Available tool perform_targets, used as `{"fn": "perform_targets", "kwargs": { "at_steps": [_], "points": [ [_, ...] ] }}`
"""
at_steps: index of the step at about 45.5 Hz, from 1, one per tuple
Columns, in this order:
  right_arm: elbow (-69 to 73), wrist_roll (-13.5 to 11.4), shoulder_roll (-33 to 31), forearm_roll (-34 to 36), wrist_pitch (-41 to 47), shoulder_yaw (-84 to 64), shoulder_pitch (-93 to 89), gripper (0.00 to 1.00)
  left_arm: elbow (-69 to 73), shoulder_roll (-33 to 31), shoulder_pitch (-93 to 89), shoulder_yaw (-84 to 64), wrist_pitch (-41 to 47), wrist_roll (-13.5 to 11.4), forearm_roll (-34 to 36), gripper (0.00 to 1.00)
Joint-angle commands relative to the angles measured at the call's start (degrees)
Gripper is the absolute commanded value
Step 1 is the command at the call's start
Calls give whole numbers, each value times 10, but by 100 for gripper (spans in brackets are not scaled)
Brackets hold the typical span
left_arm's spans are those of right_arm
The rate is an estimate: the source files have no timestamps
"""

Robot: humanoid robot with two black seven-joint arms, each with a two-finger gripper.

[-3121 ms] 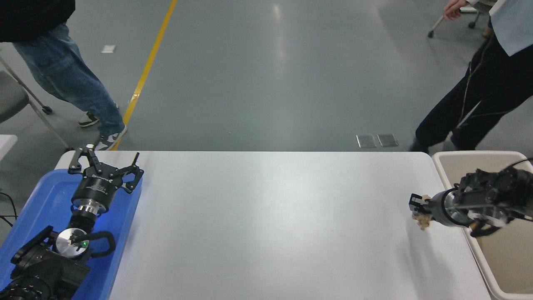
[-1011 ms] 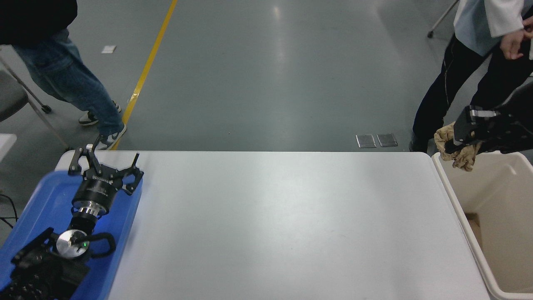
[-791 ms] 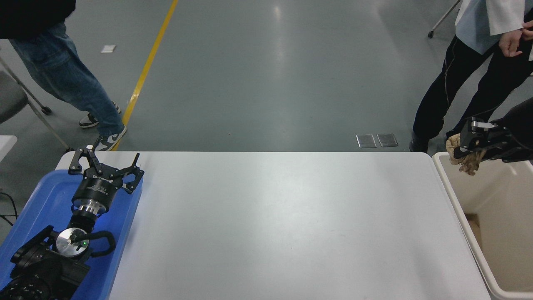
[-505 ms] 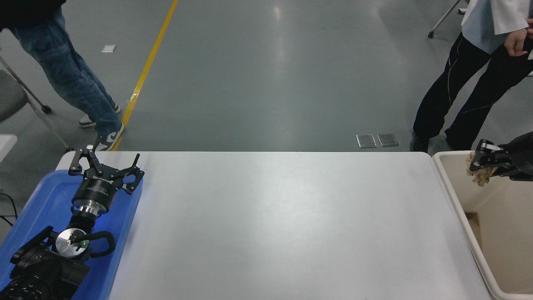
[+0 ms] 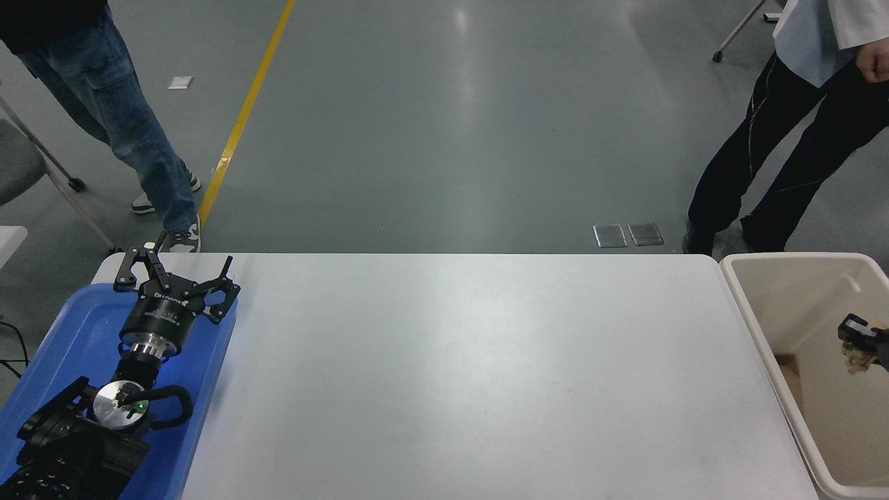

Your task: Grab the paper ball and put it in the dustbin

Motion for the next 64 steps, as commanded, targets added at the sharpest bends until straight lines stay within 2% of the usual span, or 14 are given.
{"fn": "perform_targets", "kwargs": {
  "at_steps": [1,11,12,13,14,16,17,31,38,51,64],
  "points": [
    [-56,-2,50,39,-51,14,-64,0,-1,0,0,0,0,0,0,99],
    [-56,-2,51,39,-64,15,-64,0,-1,0,0,0,0,0,0,99],
    [-55,-2,51,39,-64,16,-64,5,0,0,0,0,0,0,0,99],
    [-55,-2,51,39,-63,16,-64,18,0,0,0,0,0,-1,-1,99],
    [-55,-2,51,40,-63,16,-64,37,0,0,0,0,0,0,0,99],
    [-53,-1,50,40,-63,17,-64,82,0,0,0,0,0,0,-1,99],
    [-52,-2,50,41,-57,17,-64,100,0,0,0,0,0,0,0,99],
    [-51,-1,46,40,-58,16,-70,100,0,0,0,0,0,0,0,99],
    [-5,2,32,39,-53,15,-35,100,0,0,0,0,0,0,0,99],
    [221,3,-75,28,-52,-38,126,100,0,0,0,0,0,0,0,99],
    [504,8,-95,29,-47,-263,430,100,0,0,0,0,0,0,0,99]
  ]
}}
